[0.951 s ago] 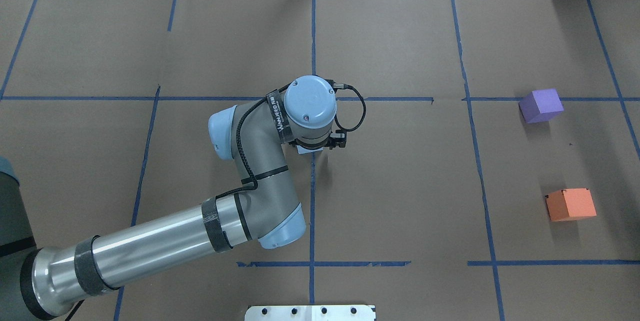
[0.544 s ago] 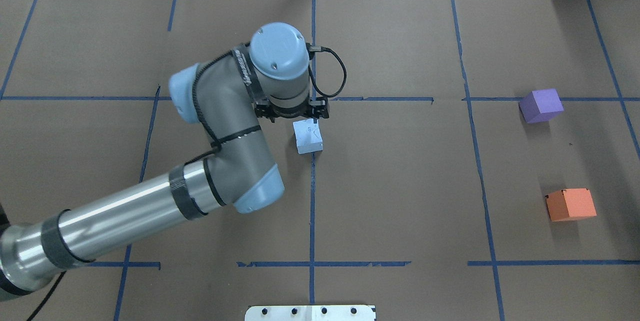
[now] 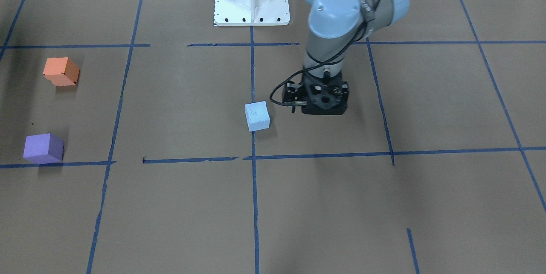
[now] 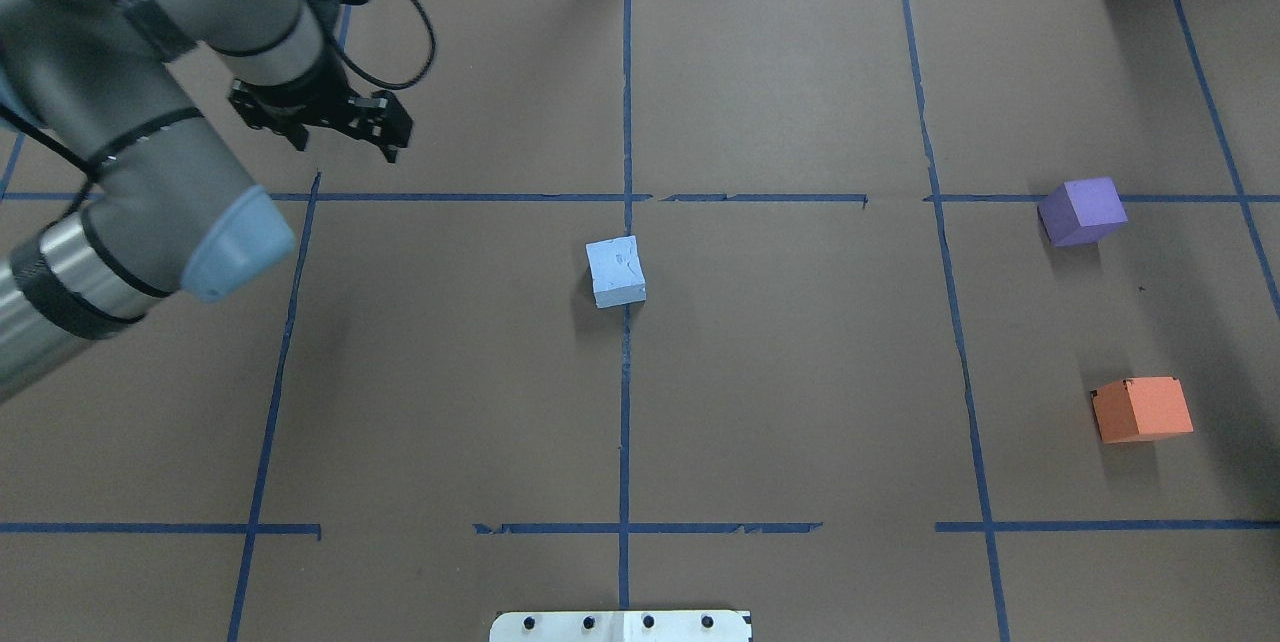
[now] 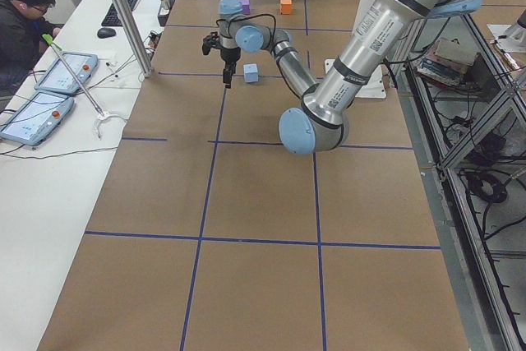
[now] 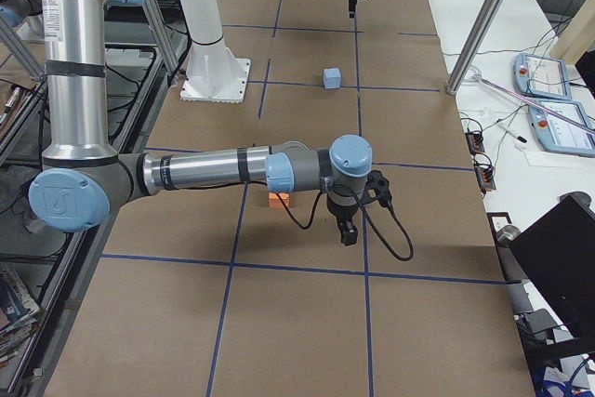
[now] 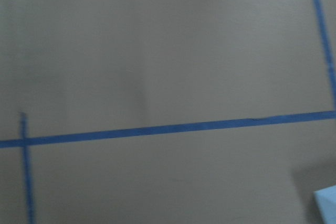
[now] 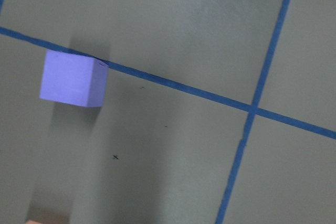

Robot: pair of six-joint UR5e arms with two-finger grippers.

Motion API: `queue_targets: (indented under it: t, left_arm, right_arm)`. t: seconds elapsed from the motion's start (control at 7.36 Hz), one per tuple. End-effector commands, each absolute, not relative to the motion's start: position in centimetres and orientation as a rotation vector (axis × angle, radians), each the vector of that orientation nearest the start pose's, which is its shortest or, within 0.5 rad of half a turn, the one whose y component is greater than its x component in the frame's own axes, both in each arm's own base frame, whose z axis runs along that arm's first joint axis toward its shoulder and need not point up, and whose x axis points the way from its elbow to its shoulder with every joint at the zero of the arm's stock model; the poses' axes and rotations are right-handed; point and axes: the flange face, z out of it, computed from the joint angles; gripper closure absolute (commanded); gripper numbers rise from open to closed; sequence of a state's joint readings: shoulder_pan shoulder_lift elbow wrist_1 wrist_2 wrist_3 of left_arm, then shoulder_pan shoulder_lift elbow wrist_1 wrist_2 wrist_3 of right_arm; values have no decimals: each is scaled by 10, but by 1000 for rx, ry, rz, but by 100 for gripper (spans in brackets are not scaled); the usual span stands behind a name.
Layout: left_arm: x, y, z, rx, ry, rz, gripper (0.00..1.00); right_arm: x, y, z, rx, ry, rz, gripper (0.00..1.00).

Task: Place blue block between orange and purple blocks
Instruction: 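Open the left gripper and withdraw the left arm, then reach the right gripper to the light blue cube and grasp it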

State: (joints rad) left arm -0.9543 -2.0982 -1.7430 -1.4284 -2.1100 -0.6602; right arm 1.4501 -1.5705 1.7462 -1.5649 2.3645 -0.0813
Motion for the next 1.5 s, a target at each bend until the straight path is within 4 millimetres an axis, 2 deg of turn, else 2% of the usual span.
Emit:
queue_targets:
  t: [0.0,0.14,0.27,0.41,0.54,0.68,0.82,0.95,1.09,1.22,1.36]
  left_arm:
    - [152,-594,401,118,787,220,0]
    - [107,-587,441,109,786,237,0]
    - [90,-574,468,90,779,217,0]
    - [89,-572,471,81,778,208,0]
    - [89,-571,471,64,779,163,0]
    - [89,-571,470,61,780,151,0]
    - [89,-571,470,61,780,151,0]
    - [89,-571,471,58,779,148,0]
    - [89,-571,470,55,780,135,0]
    - [89,-571,468,57,781,132,0]
    - [89,-571,468,56,781,132,0]
  right_arm:
    - [-85,-523,477,134,-849,-186,0]
    - [-136,-531,430,117,-876,-163,0]
    - [-211,-537,369,101,-898,-149,0]
    - [-298,-522,321,96,-880,-145,0]
    - [-369,-505,279,116,-860,-118,0]
    - [-427,-495,240,118,-865,-102,0]
    - [-487,-496,199,121,-860,-93,0]
    - [-532,-497,173,132,-839,-105,0]
    - [-566,-506,151,120,-823,-124,0]
    - [-590,-505,140,104,-810,-138,0]
    - [-593,-505,141,106,-808,-146,0]
